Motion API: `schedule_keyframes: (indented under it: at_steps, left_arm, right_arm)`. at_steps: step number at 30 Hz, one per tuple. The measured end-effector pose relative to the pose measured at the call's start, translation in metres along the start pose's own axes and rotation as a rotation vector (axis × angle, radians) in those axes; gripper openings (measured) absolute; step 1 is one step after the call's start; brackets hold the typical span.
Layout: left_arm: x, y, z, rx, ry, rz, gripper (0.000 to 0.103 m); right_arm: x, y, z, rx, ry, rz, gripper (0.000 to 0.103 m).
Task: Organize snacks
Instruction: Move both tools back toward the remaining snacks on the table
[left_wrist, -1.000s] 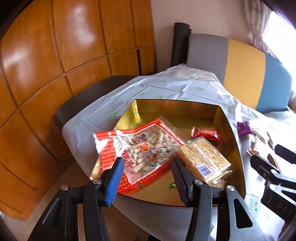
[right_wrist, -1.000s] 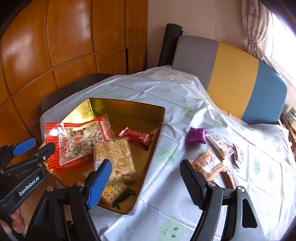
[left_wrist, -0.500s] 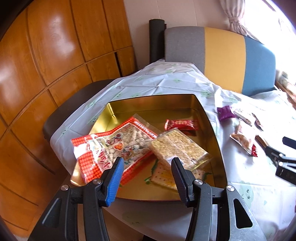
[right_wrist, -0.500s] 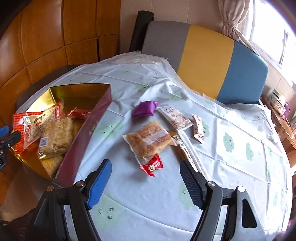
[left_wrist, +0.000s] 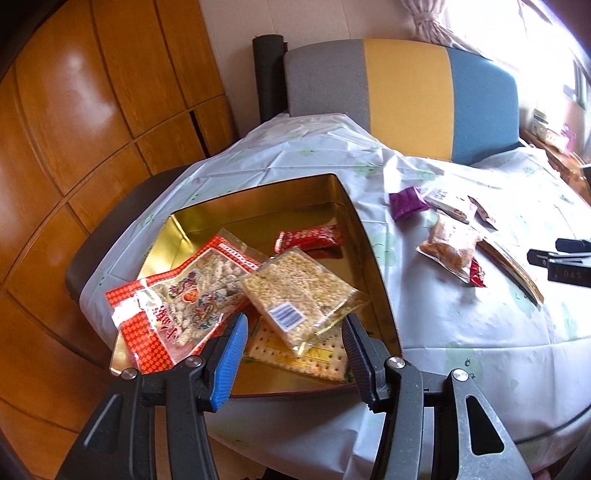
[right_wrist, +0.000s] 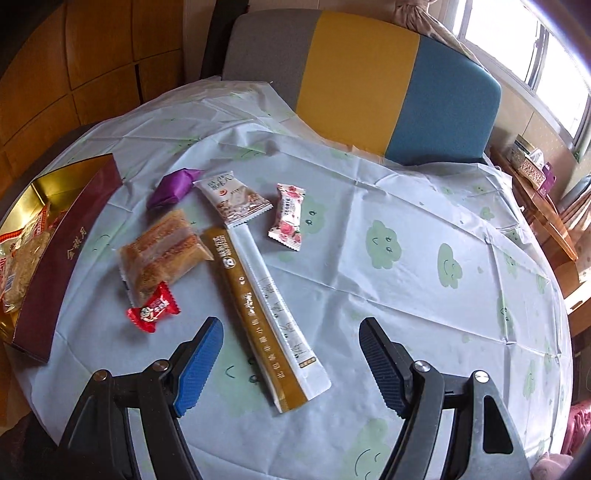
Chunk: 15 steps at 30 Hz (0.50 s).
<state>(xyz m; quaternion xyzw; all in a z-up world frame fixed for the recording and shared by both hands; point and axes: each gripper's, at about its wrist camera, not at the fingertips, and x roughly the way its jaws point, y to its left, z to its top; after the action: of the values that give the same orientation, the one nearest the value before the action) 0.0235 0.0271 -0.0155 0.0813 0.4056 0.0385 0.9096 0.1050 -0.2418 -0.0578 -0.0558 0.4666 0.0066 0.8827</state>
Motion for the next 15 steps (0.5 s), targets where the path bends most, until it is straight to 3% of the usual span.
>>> schedule_keyframes:
  at_steps: [5,15]
  left_arm:
    - [0.004,-0.018,0.003,0.052,0.01,-0.038,0.054]
    - [0.023,-0.056,0.034,0.153,0.056,-0.199,0.054]
  right_arm:
    - [0.017,-0.017,0.003,0.021,0.021,0.028,0.077]
    - [0.043,-0.034,0.008,0.132,0.112,0.119,0.077]
